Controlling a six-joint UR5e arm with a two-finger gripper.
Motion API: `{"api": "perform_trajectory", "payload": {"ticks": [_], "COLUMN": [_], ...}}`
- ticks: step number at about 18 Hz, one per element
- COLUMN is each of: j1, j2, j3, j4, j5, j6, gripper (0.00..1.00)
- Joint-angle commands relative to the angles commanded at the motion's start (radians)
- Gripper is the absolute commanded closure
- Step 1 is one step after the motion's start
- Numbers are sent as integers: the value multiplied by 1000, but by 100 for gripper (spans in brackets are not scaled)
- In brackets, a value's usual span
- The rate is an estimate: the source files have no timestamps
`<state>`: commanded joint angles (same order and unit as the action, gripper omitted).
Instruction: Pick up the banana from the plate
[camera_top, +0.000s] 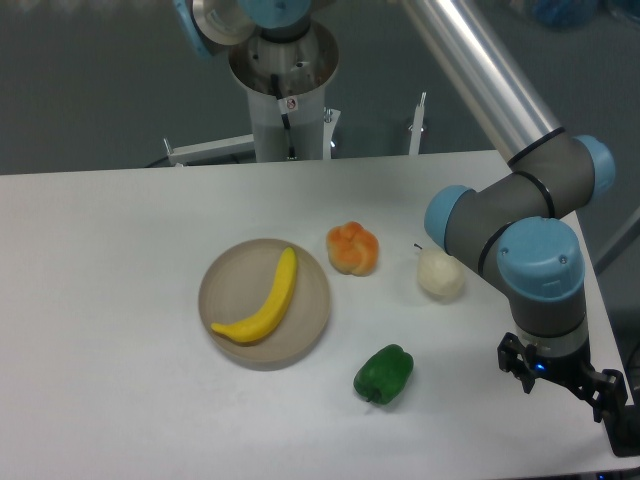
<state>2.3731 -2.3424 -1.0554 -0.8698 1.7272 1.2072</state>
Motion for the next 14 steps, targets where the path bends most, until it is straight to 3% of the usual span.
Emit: {"api": "perform_trajectory", "payload": {"ticks": [14], "j1": [0], "j2": [6], "j3": [-23], "j4": [2], "j5": [-15], "j6": [2], "gripper": [0]}}
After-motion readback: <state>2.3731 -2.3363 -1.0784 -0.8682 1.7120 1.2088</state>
